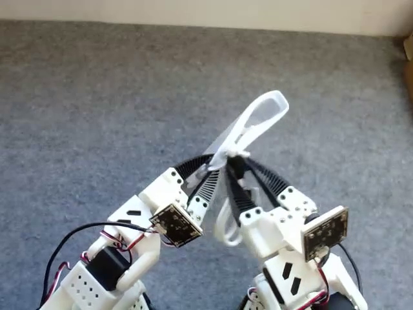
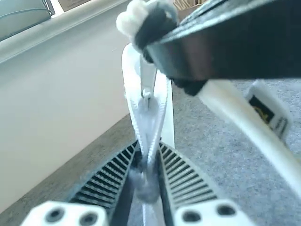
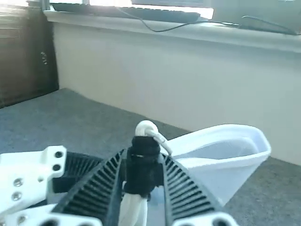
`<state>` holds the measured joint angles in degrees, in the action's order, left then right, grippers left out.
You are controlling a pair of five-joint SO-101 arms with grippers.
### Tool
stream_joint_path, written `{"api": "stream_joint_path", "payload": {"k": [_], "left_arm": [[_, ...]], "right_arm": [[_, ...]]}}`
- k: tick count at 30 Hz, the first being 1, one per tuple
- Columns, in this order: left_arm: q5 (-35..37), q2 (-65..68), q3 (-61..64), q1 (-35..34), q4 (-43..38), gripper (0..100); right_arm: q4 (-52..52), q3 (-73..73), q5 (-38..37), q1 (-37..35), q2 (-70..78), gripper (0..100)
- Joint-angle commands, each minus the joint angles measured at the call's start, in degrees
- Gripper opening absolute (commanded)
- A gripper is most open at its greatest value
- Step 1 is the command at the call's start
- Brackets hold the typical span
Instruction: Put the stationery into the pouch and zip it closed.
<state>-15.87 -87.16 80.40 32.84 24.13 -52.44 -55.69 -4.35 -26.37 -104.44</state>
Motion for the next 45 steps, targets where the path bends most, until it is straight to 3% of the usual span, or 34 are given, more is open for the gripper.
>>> {"api": "stream_joint_path", "payload": {"k": [1,8,13,17,21,28,36,45], "left_arm": [[0.79,0.04,-2.07,-2.68,2.02,1],[0.79,0.04,-2.24,-3.03,3.52,1],[0.88,0.04,-2.24,-3.12,3.52,1],[0.88,0.04,-2.24,-3.12,3.52,1],[0.88,0.04,-2.24,-3.12,3.52,1],[0.88,0.04,-2.24,-3.12,3.52,1],[0.79,0.04,-2.24,-3.12,3.52,1],[0.79,0.04,-2.15,-3.03,3.52,1]], "right_arm": [[4.53,2.77,0.79,6.02,-0.75,0.5],[10.59,-2.95,0.79,7.25,-0.75,0.5],[19.38,-10.51,0.79,13.14,-0.75,0.5],[19.82,-12.88,0.79,14.64,-0.75,0.5],[11.82,-12.53,0.7,14.64,-0.84,1.6],[-8.48,-0.66,0.79,14.37,-0.84,18.5],[-13.58,2.33,0.35,-2.77,-0.84,19.1],[-5.58,-3.47,0.7,-6.2,-0.75,19.1]]}}
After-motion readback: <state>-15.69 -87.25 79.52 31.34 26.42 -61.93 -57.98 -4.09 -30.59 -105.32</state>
